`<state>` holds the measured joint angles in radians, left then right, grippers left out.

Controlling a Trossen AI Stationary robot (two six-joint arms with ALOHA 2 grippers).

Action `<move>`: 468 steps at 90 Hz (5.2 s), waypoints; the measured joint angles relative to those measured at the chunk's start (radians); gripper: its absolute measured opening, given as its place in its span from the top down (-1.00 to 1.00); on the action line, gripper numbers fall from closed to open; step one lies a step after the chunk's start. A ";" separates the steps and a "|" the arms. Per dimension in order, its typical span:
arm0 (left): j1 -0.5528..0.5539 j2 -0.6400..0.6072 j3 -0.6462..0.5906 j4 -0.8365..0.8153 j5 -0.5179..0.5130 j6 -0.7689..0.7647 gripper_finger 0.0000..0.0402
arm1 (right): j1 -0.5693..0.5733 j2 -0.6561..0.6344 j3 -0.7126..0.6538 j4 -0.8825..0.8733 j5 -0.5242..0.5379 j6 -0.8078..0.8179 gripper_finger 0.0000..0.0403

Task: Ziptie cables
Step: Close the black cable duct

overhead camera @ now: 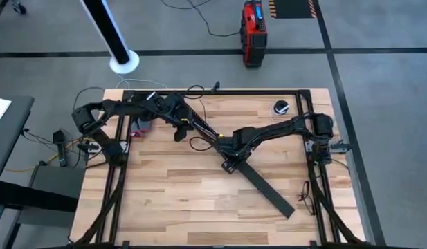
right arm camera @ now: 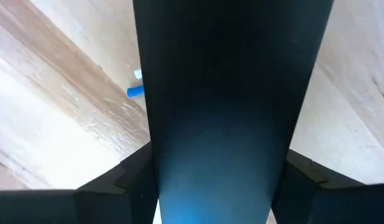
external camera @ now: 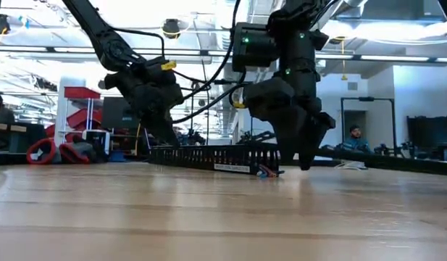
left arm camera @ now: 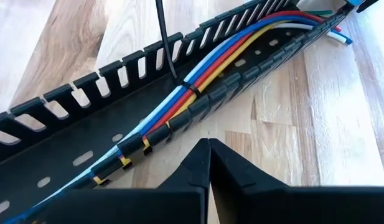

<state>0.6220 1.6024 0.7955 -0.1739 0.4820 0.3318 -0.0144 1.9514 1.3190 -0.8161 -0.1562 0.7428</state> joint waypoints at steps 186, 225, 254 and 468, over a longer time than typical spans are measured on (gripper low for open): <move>0.000 0.000 0.000 -0.007 0.000 0.001 1.00 | -0.022 0.002 0.028 0.041 -0.036 -0.048 -0.24; -0.001 0.000 0.000 -0.024 0.001 0.013 1.00 | -0.019 0.001 0.028 0.061 -0.037 -0.047 -0.25; -0.001 0.000 0.000 -0.038 0.003 0.023 1.00 | -0.019 0.001 0.028 0.053 -0.030 -0.044 -0.25; -0.001 0.000 0.000 -0.046 0.008 0.037 0.50 | 0.134 0.000 0.178 -0.169 0.277 0.036 -0.65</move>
<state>0.6212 1.6027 0.7952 -0.2199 0.4899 0.3683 0.1199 1.9518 1.4966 -0.9847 0.1207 0.7784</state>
